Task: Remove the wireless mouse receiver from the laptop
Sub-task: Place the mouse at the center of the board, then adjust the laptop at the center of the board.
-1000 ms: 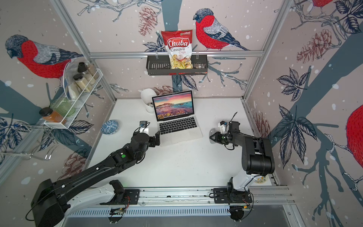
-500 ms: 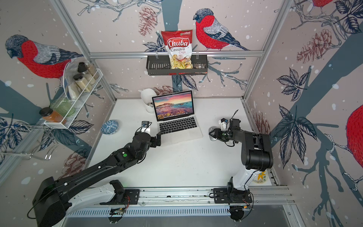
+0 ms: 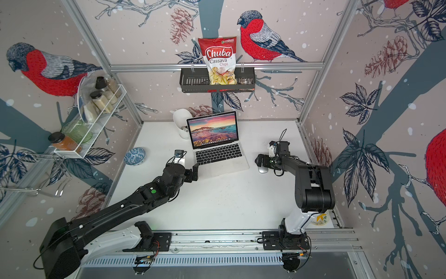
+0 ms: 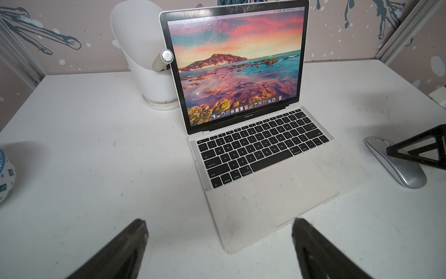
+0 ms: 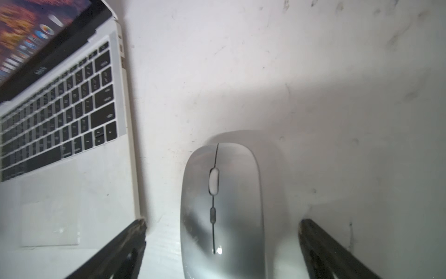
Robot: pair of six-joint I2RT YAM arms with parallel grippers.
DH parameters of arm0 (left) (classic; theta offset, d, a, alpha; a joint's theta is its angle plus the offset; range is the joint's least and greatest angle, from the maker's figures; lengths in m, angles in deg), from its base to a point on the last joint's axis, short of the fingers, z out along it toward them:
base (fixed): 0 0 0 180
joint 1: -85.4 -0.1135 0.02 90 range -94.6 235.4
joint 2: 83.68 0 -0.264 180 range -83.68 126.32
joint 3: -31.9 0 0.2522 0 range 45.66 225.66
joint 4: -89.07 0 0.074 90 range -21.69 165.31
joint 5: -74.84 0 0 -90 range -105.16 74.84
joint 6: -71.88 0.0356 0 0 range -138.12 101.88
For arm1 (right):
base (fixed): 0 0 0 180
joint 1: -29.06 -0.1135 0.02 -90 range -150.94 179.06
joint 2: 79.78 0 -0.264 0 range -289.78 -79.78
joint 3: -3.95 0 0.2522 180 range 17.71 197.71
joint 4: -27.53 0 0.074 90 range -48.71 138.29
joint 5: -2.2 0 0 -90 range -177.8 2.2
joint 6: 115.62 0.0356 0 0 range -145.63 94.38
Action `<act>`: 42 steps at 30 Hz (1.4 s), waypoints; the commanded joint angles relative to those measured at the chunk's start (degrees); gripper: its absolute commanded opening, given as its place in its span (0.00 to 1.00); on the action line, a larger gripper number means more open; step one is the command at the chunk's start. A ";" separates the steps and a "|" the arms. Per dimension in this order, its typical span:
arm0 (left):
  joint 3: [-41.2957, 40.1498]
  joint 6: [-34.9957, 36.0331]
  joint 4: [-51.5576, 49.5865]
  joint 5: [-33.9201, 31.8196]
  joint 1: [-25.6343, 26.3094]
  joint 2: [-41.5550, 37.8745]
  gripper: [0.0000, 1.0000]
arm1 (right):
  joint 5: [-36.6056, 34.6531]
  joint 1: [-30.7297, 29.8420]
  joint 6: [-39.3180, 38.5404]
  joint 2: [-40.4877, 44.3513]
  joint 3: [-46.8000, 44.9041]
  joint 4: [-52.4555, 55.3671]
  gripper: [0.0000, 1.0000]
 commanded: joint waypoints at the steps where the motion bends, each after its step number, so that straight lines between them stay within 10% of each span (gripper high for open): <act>1: 0.04 0.01 1.34 -0.04 -0.26 -0.38 0.97 | -13.70 -3.23 1.03 -1.27 2.24 10.77 1.00; 10: 0.13 -0.44 0.23 -2.97 -0.25 -2.64 0.97 | -37.99 -12.15 0.56 20.55 7.75 9.99 1.00; 15: -0.44 -1.49 0.86 -5.87 -0.34 -2.21 0.98 | -17.18 -6.68 7.88 38.22 -6.25 -8.60 1.00; 24: 1.70 -13.54 0.82 0.90 -16.19 11.16 0.98 | -23.46 -14.55 1.18 11.98 11.02 7.39 0.28; 42: 12.11 -11.35 5.26 6.88 -20.37 39.86 0.93 | -31.66 -18.72 -2.21 -18.91 26.27 9.18 0.23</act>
